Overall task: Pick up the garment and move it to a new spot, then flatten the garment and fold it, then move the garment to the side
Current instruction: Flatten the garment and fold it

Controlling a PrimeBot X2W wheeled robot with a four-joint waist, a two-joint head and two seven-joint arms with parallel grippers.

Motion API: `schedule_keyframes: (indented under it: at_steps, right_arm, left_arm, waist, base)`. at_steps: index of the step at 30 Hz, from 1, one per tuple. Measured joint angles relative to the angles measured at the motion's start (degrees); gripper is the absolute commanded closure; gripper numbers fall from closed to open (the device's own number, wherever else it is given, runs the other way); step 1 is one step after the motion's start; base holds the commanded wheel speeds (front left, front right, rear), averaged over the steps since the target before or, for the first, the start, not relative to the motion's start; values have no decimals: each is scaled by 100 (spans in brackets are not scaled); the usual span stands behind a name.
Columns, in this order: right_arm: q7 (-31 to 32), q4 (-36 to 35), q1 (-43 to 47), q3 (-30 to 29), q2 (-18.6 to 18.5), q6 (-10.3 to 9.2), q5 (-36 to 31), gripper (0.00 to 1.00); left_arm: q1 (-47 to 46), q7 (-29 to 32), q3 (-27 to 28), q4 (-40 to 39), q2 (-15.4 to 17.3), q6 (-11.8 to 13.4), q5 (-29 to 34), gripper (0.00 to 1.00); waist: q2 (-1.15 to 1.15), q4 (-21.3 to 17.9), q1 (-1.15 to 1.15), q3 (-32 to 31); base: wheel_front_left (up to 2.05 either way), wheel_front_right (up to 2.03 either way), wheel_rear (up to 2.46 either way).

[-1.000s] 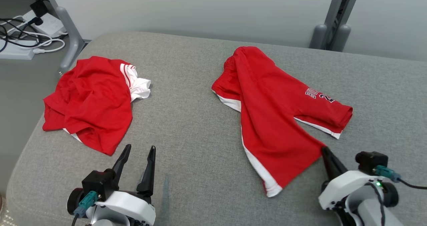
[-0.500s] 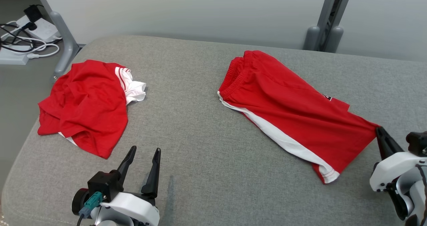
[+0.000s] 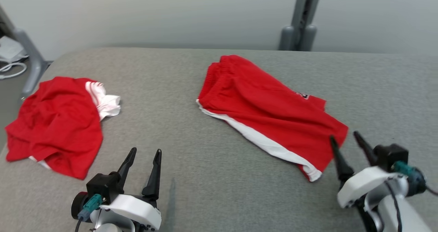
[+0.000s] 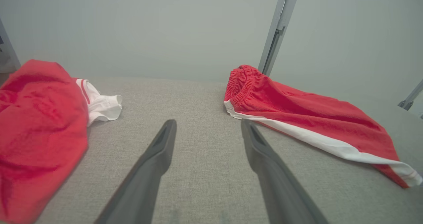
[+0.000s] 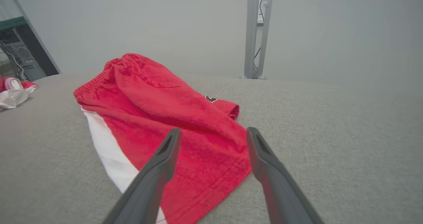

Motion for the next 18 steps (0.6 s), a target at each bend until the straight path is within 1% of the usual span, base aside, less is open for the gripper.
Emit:
schedule_keyframes:
  at_steps: [6, 8, 9, 10, 13, 16, 17, 18]
  right_arm:
    - [-1, -1102, 904, 7, 432, -1, 21, 0]
    - [-1, -1330, 1074, 109, 537, 0, 21, 0]
    - [0, -1427, 1119, 168, 575, 0, 22, 0]
    - [0, -1495, 1135, 220, 592, -1, 22, 0]
    - [4, -1674, 1134, 325, 633, -1, -33, 0]
    - [19, -1858, 1116, 359, 657, -1, -64, 0]
    - [34, -2003, 1110, 400, 677, -1, -30, 0]
    - [35, -2085, 1099, 444, 688, -1, 12, 0]
  left_arm:
    - [-139, -1, 166, 155, -1, 102, -135, 0]
    - [-240, -1, 265, 332, -5, 147, -341, 0]
    - [-310, 0, 332, 431, -7, 160, -493, 0]
    - [-402, -1, 358, 537, 7, 211, -515, 0]
    - [-778, -1, 402, 814, 76, 276, -414, 0]
    - [-1157, 54, 431, 1233, 236, 336, -363, 0]
    - [-1451, 160, 500, 1525, 312, 370, -388, 0]
    - [-1599, 191, 527, 1647, 353, 377, -397, 0]
  waist:
    - [0, -508, 0, -35]
    - [0, -708, 0, -5]
    - [0, -809, 0, 21]
    - [0, -911, 0, 54]
    - [0, -1198, 0, 187]
    - [0, -1451, 0, 362]
    - [0, -1585, 0, 504]
    - [0, -1649, 0, 571]
  base:
    - [0, 0, 0]
    - [0, 0, 0]
    - [0, 0, 0]
    - [0, 0, 0]
    - [0, 0, 0]
    - [0, 0, 0]
    - [0, 0, 0]
    - [0, 0, 0]
